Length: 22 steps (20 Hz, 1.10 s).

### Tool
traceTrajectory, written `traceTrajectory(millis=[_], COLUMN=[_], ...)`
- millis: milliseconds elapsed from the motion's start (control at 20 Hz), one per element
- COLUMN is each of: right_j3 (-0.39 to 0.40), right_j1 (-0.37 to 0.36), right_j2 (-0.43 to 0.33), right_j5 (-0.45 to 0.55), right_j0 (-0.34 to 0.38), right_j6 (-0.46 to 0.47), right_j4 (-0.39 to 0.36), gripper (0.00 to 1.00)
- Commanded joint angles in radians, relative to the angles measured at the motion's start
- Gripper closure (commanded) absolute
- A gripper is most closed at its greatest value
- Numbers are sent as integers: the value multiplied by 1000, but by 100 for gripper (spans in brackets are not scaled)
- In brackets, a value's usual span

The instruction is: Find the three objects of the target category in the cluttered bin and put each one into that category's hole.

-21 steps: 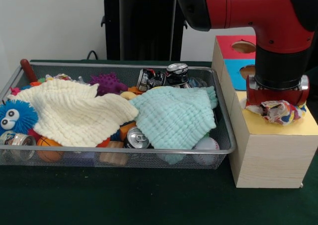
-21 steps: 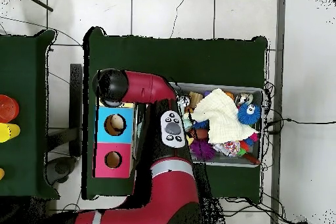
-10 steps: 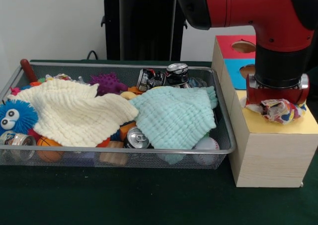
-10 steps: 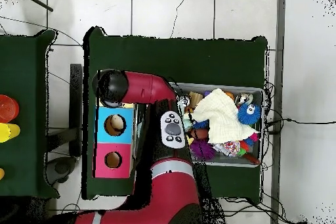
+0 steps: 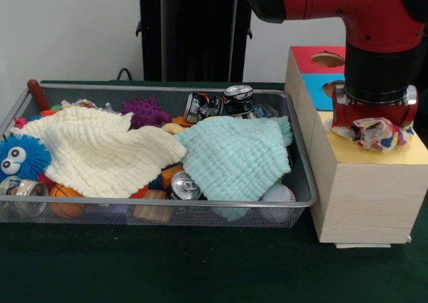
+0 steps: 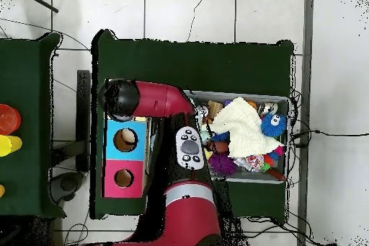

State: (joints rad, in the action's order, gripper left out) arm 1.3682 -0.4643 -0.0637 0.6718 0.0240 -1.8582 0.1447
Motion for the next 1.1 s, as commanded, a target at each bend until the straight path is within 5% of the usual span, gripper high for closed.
traceTrajectory(millis=[50,450,500,1100], right_j3=[117,96,95,85], right_j1=[-114,-96,-94,-87], right_j2=[-29,-21,-20,-20], right_j5=[76,96,97,88], right_j0=[27,23,24,24], right_j6=[-54,-49,-48,-45], right_j4=[-21,-35,-37,-49], gripper=[0,0,100,100])
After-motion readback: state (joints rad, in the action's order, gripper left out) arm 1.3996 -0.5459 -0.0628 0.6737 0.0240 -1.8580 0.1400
